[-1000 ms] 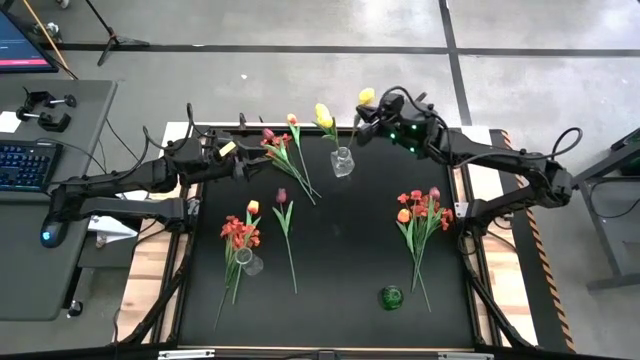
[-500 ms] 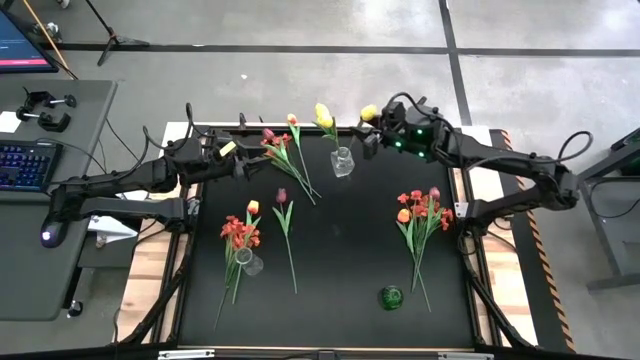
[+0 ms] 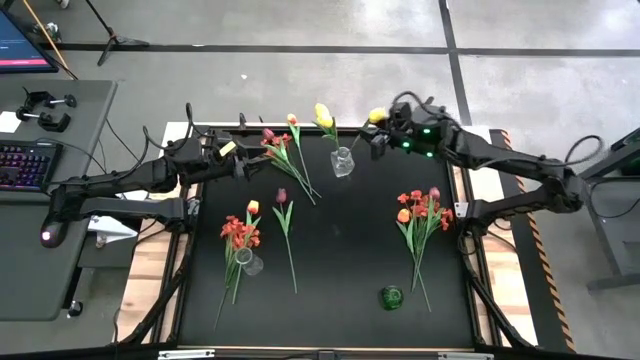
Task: Sort flowers into vase by color
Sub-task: Put the yellow tulip into the top transparent vase
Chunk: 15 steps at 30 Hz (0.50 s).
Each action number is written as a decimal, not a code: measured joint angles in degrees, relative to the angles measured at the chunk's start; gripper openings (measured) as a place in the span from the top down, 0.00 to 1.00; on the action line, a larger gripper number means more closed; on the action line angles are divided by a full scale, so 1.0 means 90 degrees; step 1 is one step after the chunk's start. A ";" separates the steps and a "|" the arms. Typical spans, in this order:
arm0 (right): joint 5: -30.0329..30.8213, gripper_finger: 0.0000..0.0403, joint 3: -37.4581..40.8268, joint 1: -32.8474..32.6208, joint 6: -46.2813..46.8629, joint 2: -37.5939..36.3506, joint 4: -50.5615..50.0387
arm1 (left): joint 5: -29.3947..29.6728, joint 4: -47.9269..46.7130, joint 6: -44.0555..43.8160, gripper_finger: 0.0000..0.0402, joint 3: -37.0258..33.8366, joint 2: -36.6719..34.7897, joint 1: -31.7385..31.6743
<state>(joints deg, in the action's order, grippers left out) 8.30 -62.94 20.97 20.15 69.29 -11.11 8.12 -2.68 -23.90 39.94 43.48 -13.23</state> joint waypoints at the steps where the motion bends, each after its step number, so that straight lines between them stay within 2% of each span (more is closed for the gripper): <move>1: -0.0100 0.37 0.0000 0.0000 0.0051 0.0153 0.0003 | 0.0000 0.0000 0.0002 0.47 0.0000 0.0000 0.0000; 4: -0.0330 0.37 0.0005 0.0000 0.0018 0.0514 -0.0071 | -0.0001 0.0000 -0.0003 0.47 0.0000 0.0000 0.0001; 9: -0.0783 0.37 0.0002 -0.0002 0.0062 0.0589 0.0004 | -0.0002 -0.0001 -0.0003 0.47 0.0000 0.0000 0.0000; 15: -0.1100 0.37 0.0002 -0.0008 0.0012 0.0587 -0.0751 | -0.0001 -0.0003 0.0000 0.47 0.0000 0.0000 0.0002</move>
<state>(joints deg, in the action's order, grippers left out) -1.61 -62.92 20.90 20.26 74.56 -17.87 8.11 -2.70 -23.90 39.94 43.48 -13.21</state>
